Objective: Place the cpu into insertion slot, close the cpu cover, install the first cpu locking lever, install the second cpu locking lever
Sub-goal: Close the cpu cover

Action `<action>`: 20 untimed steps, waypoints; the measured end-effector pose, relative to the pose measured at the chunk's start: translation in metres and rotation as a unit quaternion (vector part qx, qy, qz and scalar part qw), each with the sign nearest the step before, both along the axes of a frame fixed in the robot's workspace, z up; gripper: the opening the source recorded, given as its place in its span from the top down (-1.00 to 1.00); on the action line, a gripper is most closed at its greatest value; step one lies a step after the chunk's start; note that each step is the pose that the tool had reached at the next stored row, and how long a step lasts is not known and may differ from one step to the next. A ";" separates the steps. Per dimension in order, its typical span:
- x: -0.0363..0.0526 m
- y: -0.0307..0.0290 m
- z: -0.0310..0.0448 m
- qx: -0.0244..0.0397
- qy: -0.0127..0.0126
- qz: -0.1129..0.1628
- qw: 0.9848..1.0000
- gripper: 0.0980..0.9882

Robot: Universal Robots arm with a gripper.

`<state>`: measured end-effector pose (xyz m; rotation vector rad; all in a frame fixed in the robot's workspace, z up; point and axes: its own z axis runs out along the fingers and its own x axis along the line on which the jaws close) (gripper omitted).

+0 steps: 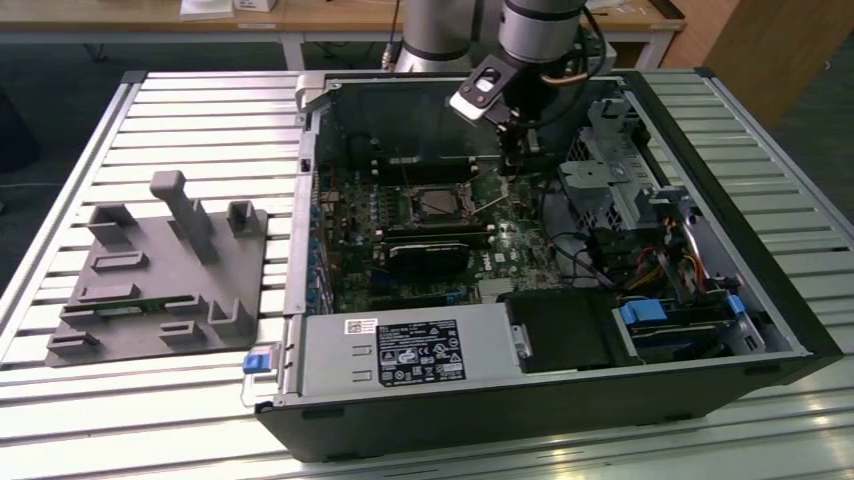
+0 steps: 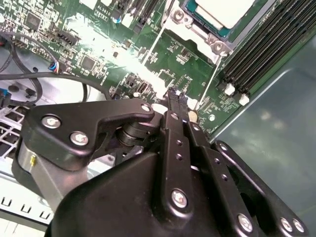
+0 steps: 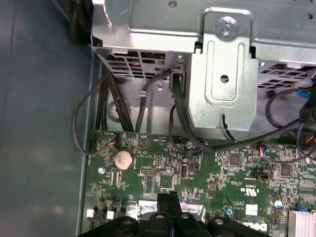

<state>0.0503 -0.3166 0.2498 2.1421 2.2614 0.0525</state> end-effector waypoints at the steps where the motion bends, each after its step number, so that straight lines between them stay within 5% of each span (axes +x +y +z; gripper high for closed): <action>1: 0.0009 0.0004 -0.0001 0.000 0.000 0.000 1.000 0.96; 13: 0.0174 0.0019 -0.0019 0.000 0.003 0.000 1.000 0.96; 20: 0.0207 0.0028 -0.0082 0.000 0.007 0.000 1.000 0.96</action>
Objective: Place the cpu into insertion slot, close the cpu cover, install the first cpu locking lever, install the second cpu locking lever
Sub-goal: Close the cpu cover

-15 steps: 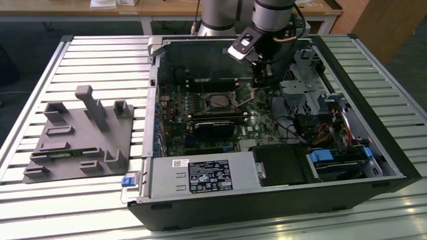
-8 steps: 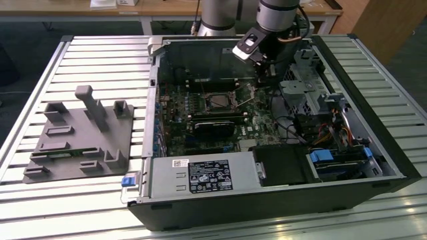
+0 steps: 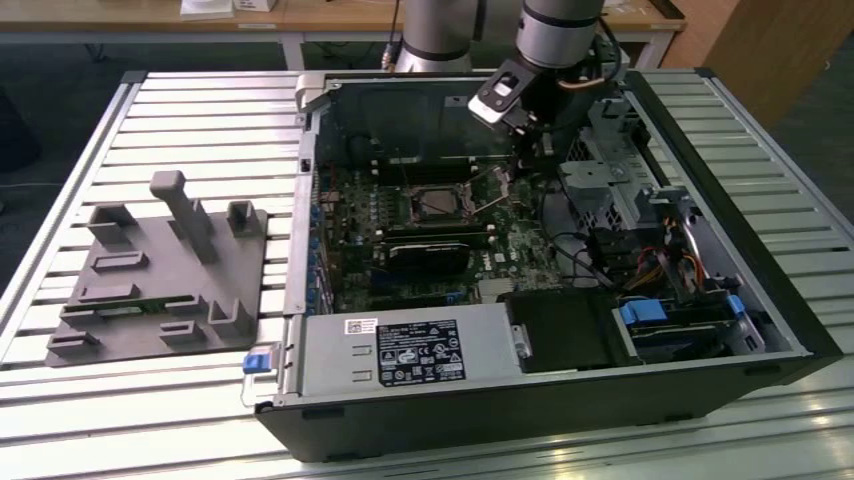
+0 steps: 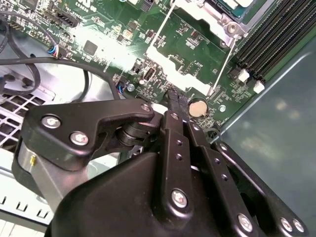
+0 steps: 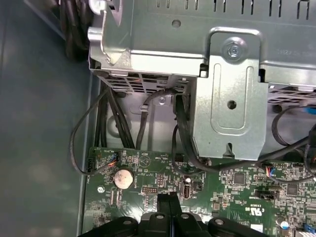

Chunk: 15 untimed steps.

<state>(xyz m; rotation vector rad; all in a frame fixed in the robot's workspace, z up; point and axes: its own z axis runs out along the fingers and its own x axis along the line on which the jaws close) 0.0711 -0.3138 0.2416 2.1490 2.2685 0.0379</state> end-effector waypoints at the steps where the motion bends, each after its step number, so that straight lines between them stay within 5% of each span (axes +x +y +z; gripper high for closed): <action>1: 0.0003 0.0001 -0.0011 0.000 0.001 0.000 1.000 0.96; 8: -0.0013 0.0001 -0.0049 0.000 0.002 0.000 1.000 0.96; 15: -0.0134 0.0001 -0.0028 0.000 0.002 0.000 1.000 0.96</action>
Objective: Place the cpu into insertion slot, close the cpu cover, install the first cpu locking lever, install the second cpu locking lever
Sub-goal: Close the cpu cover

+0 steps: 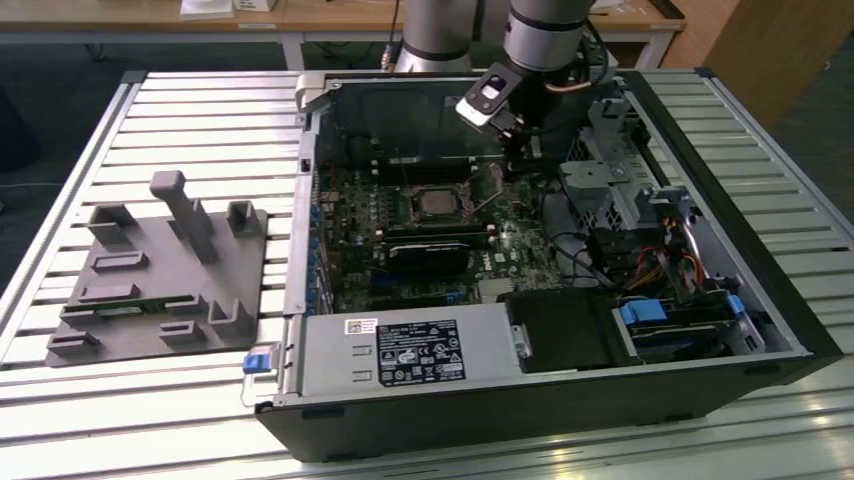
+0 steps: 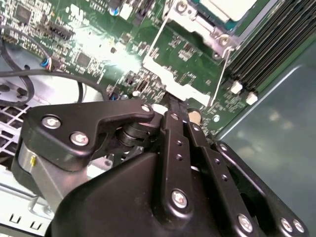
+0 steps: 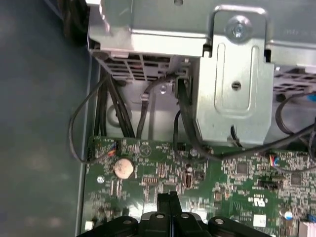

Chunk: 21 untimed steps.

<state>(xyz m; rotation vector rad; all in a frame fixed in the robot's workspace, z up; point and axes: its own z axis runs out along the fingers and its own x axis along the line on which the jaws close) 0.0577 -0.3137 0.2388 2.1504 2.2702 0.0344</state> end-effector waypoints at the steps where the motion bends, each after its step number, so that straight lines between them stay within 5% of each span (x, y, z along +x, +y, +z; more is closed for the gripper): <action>1: -0.0018 0.0000 0.0009 0.000 0.000 0.000 1.000 0.96; 21: -0.0445 0.0000 0.0026 0.000 0.000 0.000 1.000 0.96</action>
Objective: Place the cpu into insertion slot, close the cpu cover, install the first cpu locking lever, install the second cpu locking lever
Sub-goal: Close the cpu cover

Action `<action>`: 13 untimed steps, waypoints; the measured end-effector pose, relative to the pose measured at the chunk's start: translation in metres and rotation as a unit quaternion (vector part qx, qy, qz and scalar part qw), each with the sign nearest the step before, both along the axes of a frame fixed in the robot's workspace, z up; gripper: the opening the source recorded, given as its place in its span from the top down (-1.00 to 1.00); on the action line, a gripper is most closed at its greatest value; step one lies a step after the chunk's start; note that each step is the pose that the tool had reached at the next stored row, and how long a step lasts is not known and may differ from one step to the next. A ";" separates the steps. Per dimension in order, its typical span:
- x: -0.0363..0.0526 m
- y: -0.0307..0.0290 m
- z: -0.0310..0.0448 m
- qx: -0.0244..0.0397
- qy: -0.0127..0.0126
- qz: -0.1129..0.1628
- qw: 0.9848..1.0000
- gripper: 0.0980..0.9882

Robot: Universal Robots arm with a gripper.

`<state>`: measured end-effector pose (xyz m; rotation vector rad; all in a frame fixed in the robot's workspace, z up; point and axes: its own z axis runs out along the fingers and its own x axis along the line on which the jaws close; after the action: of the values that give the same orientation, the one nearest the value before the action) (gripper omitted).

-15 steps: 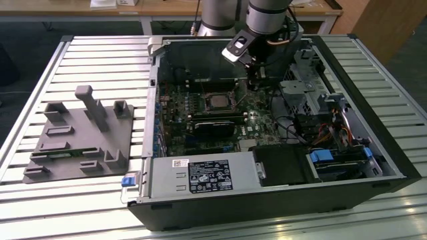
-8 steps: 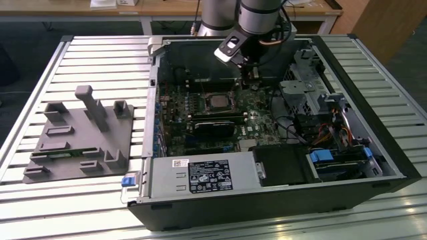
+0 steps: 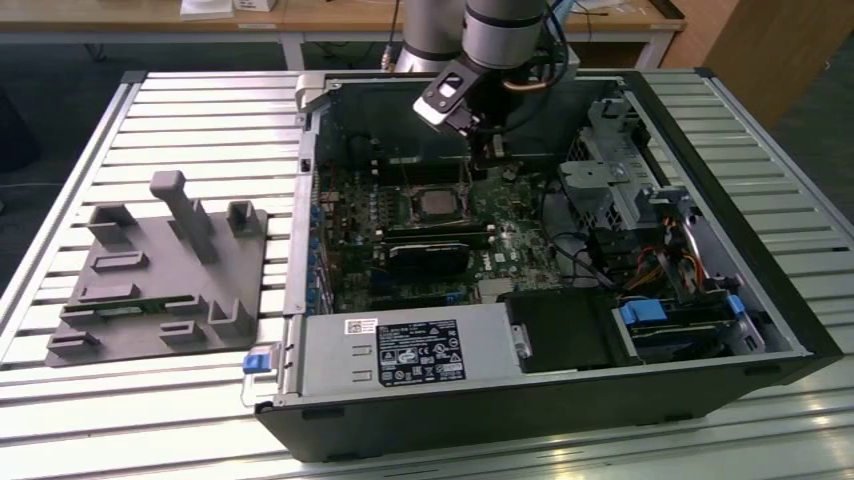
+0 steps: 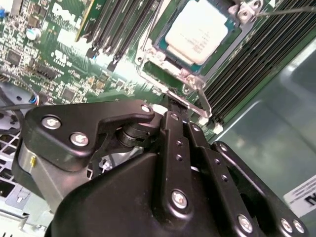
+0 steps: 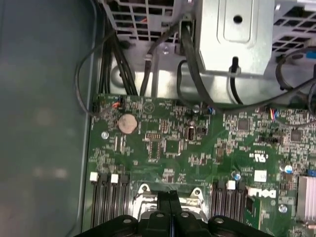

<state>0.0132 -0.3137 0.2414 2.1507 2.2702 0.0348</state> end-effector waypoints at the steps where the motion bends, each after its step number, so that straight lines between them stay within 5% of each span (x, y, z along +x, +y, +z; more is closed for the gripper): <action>1: -0.0013 0.0000 -0.0001 0.000 0.000 0.000 1.000 0.96; 13: -0.0097 -0.0007 -0.0083 0.000 0.001 0.000 1.000 0.96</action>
<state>0.0035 -0.3144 0.2331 2.1511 2.2708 0.0334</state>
